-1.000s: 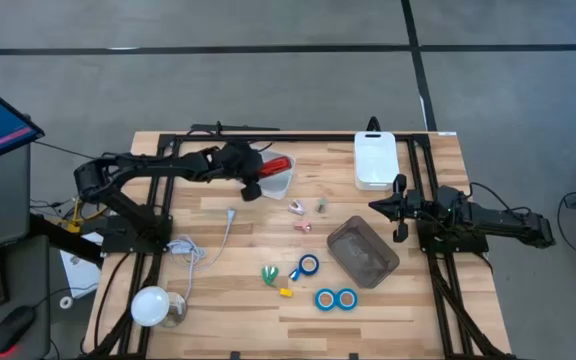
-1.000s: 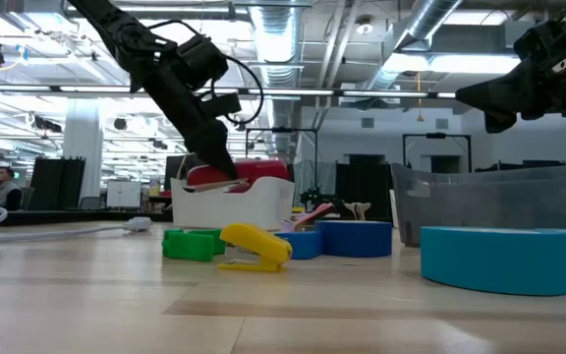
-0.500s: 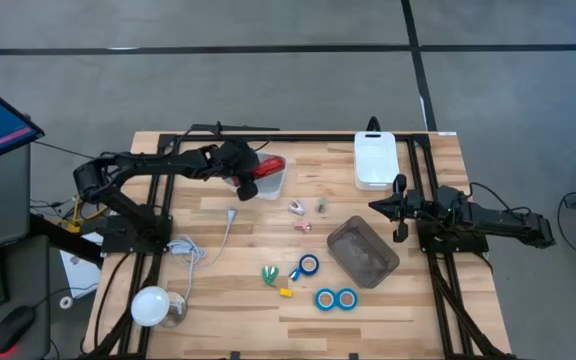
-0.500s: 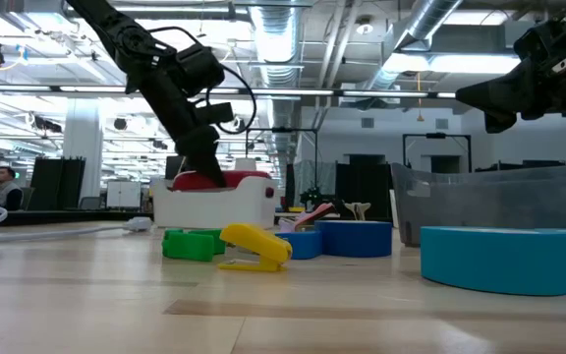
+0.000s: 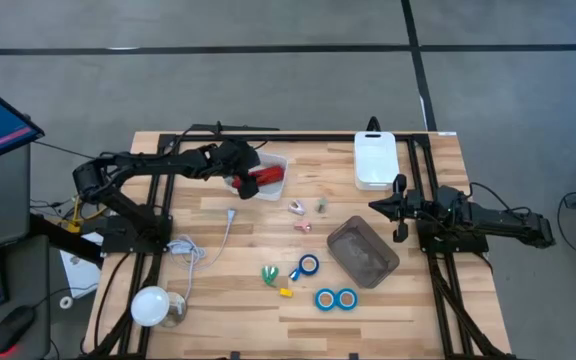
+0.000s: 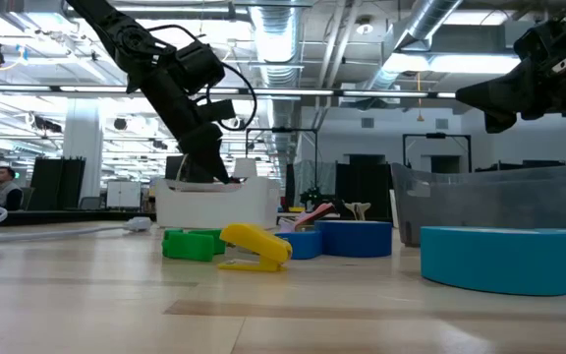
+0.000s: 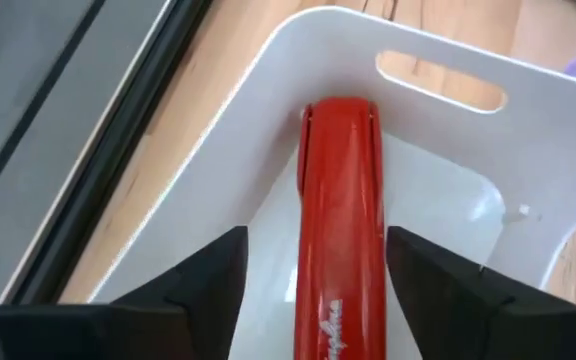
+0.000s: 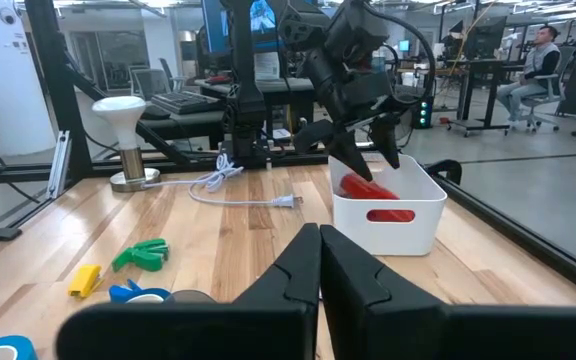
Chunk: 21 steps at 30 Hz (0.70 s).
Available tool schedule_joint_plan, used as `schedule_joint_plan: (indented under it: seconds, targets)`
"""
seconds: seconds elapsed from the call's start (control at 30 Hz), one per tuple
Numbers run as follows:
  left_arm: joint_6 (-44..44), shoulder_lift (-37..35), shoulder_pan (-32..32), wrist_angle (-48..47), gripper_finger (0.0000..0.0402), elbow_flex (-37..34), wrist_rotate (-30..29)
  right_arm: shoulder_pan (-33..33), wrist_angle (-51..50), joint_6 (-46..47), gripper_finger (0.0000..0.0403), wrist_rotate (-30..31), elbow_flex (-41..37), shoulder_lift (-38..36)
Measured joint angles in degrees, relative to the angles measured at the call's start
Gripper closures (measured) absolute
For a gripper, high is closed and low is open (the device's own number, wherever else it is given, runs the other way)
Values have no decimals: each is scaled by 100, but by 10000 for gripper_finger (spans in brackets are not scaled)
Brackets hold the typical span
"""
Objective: Pick and place Stapler, Stapler remover, tape
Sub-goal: Put the gray staple remover into the right white bin
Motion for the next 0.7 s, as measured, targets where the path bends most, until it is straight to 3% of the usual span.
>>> schedule_joint_plan:
  seconds: [0.13,0.5,0.7]
  targets:
    - [12,0,0,39,209,0,-9,4,0,8,403,-2,0,0]
    - [10,7,-43,114,386,-2,228,4,2,10,403,-2,0,0]
    - [3,-15,-323,171,397,-5,247,4,2,9,403,-2,0,0]
